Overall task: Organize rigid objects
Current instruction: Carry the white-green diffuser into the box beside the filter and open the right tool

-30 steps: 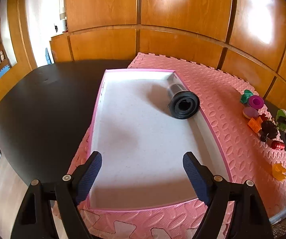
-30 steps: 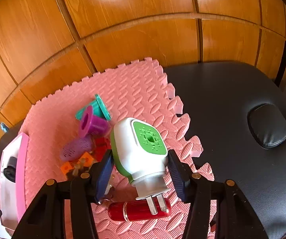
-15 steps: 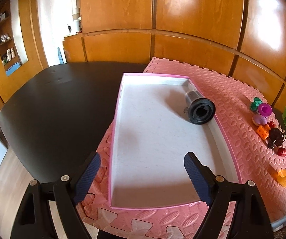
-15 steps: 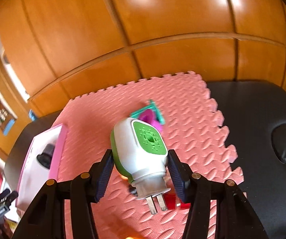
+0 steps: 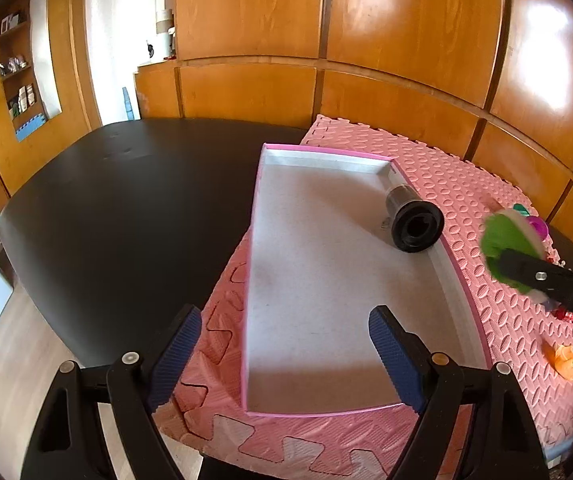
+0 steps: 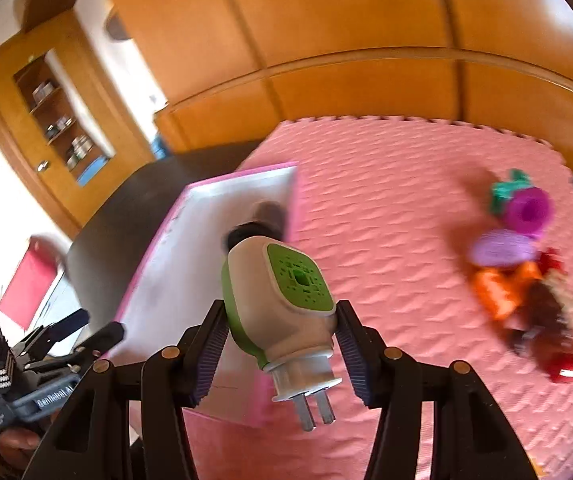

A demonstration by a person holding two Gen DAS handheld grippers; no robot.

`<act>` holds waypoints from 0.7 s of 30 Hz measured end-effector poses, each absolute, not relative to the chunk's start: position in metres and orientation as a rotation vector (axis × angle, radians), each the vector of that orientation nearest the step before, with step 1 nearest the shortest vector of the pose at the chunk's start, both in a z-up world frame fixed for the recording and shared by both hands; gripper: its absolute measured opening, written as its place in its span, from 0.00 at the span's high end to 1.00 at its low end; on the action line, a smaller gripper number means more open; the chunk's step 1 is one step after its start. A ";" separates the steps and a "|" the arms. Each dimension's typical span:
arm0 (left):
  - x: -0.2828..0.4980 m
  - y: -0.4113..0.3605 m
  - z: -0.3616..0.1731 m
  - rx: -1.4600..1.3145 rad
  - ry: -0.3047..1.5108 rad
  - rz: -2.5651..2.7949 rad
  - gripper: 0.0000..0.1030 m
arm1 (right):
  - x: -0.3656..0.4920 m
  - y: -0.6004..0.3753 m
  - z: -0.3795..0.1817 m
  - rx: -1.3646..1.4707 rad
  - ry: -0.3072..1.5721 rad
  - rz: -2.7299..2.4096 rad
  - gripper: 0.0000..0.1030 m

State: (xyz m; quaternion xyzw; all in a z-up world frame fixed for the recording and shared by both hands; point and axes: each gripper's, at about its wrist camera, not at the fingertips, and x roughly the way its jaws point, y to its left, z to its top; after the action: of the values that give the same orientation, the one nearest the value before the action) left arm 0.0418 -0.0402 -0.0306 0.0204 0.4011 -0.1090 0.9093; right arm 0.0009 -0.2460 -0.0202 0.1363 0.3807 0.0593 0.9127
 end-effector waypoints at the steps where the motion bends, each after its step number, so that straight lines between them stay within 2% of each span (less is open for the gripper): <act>1: 0.042 -0.038 -0.031 0.038 0.829 -0.221 0.16 | 0.008 -0.237 -0.021 0.279 0.792 0.132 0.47; 12: 0.049 -0.013 -0.038 -0.024 0.840 -0.195 0.16 | 0.059 -0.208 -0.057 0.271 0.871 0.041 0.47; 21: 0.050 -0.008 -0.041 -0.030 0.839 -0.190 0.16 | 0.054 -0.203 -0.058 0.241 0.868 0.036 0.45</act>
State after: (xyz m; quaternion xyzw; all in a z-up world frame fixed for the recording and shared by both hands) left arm 0.0500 -0.0085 -0.0407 -0.0147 0.4066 -0.0922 0.9088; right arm 0.0539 -0.2033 -0.0584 0.1167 0.4193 0.0175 0.9002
